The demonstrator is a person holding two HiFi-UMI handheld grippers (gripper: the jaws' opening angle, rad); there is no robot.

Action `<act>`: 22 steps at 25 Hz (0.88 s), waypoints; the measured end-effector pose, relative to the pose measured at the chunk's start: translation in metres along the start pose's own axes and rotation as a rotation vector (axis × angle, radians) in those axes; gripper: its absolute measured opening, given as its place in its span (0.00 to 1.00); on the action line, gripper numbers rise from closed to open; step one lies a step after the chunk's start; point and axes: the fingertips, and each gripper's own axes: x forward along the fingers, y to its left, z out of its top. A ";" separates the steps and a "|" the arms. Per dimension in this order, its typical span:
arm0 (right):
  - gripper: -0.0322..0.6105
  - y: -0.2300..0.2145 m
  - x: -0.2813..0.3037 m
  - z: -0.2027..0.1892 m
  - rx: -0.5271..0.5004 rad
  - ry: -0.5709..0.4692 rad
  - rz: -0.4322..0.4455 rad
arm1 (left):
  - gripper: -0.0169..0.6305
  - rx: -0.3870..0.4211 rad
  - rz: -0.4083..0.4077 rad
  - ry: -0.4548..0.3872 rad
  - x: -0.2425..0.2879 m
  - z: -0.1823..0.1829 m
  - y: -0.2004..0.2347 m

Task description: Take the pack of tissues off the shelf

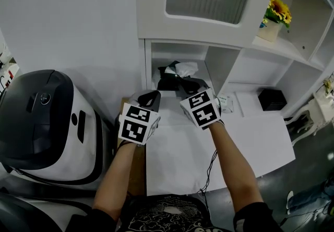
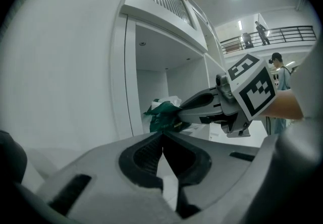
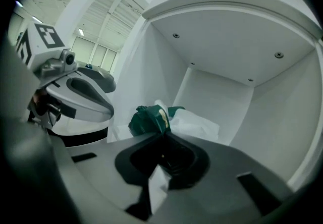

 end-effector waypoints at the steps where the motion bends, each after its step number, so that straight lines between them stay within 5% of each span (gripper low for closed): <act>1: 0.08 0.000 0.000 0.000 -0.002 -0.002 0.000 | 0.04 -0.002 0.001 -0.001 -0.001 0.000 0.000; 22: 0.06 -0.012 -0.044 0.024 0.047 -0.087 -0.110 | 0.04 0.002 -0.006 -0.007 -0.023 0.009 -0.016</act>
